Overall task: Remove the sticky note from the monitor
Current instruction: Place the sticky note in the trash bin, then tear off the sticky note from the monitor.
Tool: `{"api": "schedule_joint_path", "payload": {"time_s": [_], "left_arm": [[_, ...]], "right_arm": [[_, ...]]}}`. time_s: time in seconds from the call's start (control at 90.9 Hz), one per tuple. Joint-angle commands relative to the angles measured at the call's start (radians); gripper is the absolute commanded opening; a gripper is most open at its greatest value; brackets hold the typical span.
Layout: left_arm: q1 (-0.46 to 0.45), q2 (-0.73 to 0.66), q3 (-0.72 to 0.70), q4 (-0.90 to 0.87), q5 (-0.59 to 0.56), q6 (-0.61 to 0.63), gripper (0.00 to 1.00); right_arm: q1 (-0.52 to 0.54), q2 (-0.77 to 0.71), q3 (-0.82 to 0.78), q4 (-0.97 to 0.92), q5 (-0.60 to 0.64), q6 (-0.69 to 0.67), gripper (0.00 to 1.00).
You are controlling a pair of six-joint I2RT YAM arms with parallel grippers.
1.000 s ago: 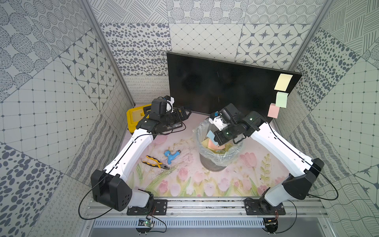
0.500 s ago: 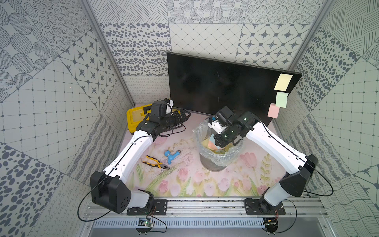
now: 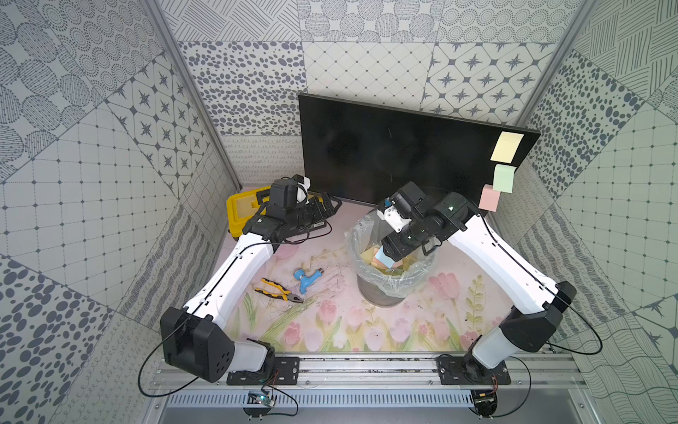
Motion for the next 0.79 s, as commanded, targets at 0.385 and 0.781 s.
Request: {"api": "schedule_joint_path", "payload": {"time_s": [0.385,0.781], "left_arm": [[0.017,-0.006,0.071,0.147,0.154,0.022,1.0],[-0.077,0.068,0.226,0.186,0.209,0.026,1.0]], "right_arm": [[-0.026,-0.025,0.242,-0.033,0.137,-0.015,0.97],[-0.264,-0.124,0.391,0.08,0.039,0.0,0.97]]}}
